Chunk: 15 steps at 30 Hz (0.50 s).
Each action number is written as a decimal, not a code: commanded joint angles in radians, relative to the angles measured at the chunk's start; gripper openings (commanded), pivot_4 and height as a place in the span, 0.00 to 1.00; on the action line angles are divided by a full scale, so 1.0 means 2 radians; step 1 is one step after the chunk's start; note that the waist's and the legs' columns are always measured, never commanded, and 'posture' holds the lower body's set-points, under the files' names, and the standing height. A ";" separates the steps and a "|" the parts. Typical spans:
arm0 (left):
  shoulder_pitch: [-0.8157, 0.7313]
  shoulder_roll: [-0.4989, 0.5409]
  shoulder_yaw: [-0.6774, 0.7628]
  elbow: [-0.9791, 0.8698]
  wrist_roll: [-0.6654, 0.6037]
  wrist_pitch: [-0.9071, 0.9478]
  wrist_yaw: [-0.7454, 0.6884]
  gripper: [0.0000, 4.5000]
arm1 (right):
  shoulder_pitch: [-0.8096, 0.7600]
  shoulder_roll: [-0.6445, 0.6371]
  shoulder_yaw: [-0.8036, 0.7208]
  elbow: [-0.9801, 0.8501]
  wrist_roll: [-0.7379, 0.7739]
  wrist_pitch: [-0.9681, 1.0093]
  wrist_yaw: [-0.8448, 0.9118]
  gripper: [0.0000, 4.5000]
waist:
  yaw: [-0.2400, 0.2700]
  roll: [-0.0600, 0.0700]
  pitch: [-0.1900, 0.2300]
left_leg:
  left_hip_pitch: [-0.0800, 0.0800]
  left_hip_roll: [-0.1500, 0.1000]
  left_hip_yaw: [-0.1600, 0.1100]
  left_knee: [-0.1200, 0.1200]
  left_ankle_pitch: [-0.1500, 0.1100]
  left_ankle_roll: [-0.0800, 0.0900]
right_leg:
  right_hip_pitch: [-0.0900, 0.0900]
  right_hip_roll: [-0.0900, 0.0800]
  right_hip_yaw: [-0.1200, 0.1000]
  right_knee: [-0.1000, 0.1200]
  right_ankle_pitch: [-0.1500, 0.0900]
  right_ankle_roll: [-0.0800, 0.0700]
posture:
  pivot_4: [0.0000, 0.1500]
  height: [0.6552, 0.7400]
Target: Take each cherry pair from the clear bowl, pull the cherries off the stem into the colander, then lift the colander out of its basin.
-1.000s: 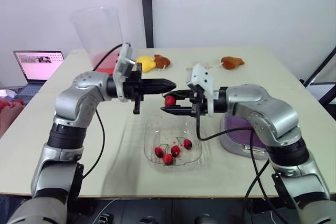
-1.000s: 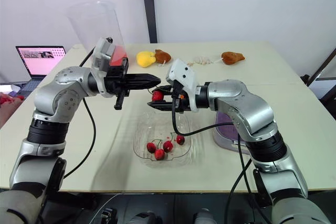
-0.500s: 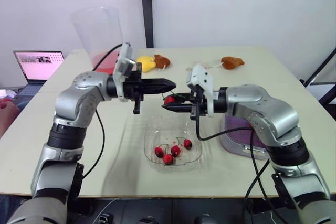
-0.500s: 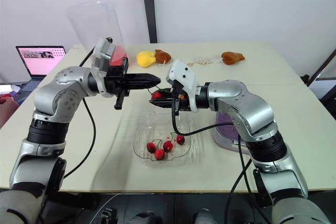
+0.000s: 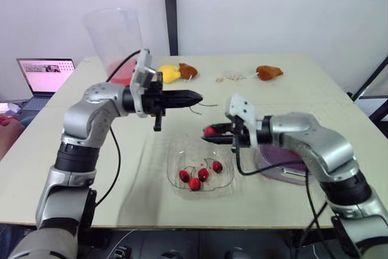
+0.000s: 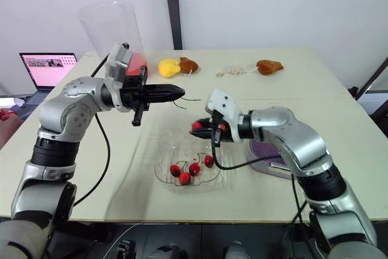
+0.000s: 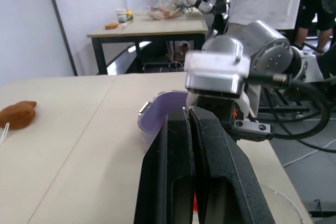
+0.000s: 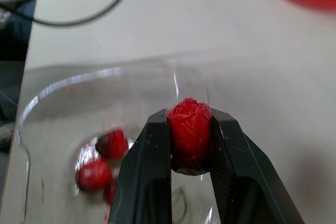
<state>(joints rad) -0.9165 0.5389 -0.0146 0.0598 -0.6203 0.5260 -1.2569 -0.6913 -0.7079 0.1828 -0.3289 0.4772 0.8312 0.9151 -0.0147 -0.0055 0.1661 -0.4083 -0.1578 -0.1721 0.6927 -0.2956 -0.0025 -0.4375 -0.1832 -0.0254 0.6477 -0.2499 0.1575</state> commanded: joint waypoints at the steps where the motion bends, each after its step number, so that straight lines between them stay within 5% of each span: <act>1: -0.007 0.004 0.014 -0.015 -0.004 -0.007 0.003 0.00 | -0.003 -0.021 -0.042 -0.024 0.014 -0.002 0.008 0.13 | -0.001 0.000 0.000 | 0.000 0.000 0.000 0.000 0.000 0.000 | 0.000 0.000 0.000 0.000 0.000 0.000 | 1.00 1.00; 8: 0.006 0.007 0.018 -0.025 -0.007 -0.005 0.012 0.00 | 0.027 -0.164 -0.108 0.040 -0.013 -0.025 0.063 0.13 | 0.005 0.000 0.000 | 0.000 -0.001 0.000 0.001 0.000 0.000 | 0.000 0.000 0.000 0.000 0.000 0.000 | 1.00 1.00; 15: 0.030 0.001 0.018 -0.040 -0.005 -0.005 0.031 0.00 | 0.081 -0.242 -0.068 0.117 -0.083 -0.107 0.119 0.13 | -0.001 0.000 0.000 | 0.000 0.000 0.001 0.001 0.000 0.001 | 0.001 0.000 0.000 -0.001 0.000 0.000 | 1.00 1.00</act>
<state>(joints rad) -0.8591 0.5379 -0.0018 0.0127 -0.6216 0.5228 -1.2073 -0.5295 -1.1835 0.0388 -0.1034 0.3343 0.6564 1.1294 -0.0175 -0.0054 0.1662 -0.4080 -0.1580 -0.1708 0.6938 -0.2963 -0.0015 -0.4367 -0.1836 -0.0254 0.6466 -0.2500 0.1576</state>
